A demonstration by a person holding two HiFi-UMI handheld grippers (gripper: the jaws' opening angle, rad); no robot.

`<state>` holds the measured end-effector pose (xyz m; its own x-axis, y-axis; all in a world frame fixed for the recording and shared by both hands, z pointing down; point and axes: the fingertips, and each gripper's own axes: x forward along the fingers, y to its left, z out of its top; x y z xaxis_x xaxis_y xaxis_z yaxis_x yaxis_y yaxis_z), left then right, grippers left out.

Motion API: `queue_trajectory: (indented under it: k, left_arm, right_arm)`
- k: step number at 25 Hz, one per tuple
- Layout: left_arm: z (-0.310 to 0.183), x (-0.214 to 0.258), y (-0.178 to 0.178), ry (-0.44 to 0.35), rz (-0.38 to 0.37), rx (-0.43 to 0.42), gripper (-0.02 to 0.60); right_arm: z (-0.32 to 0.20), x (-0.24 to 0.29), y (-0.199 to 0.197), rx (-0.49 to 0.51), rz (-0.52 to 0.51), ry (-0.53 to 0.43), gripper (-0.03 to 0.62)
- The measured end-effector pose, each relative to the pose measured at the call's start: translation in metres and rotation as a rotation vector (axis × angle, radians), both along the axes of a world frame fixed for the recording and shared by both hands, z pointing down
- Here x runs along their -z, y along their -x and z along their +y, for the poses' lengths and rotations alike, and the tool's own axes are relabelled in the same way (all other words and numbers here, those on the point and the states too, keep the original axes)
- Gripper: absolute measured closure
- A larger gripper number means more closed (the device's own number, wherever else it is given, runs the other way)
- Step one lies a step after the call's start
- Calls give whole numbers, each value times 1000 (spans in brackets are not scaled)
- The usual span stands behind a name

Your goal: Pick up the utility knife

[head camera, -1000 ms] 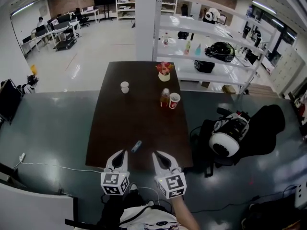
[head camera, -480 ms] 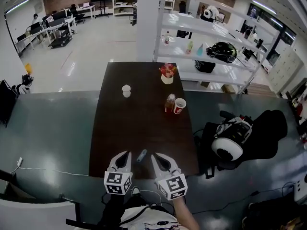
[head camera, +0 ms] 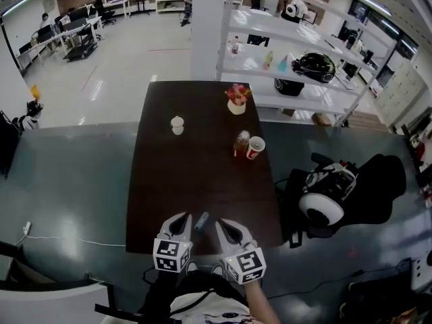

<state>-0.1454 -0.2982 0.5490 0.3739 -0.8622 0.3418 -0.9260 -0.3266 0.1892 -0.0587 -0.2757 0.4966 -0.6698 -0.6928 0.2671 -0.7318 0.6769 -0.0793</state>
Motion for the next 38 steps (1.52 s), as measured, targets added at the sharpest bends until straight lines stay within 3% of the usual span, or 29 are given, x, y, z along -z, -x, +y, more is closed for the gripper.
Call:
queue_trajectory:
  k: [4, 11, 17, 27, 35, 38]
  left_arm:
    - [-18, -8, 0, 1, -28, 15, 583]
    - [-22, -21, 7, 84, 37, 96, 583]
    - [-38, -31, 15, 122, 20, 132, 583]
    - [-26, -137, -15, 377, -33, 84, 583]
    - [-11, -217, -21, 598, 4, 21, 581]
    - [-7, -238, -18, 643, 7, 21, 581]
  right_arm:
    - [-24, -4, -11, 0, -21, -5, 592]
    - [-46, 5, -34, 4, -77, -23, 592]
    - [-63, -7, -52, -22, -80, -11, 592]
    - [-68, -115, -106, -143, -12, 282, 592]
    - [-72, -133, -115, -141, 8, 342, 592]
    - [-69, -132, -119, -150, 12, 347, 592]
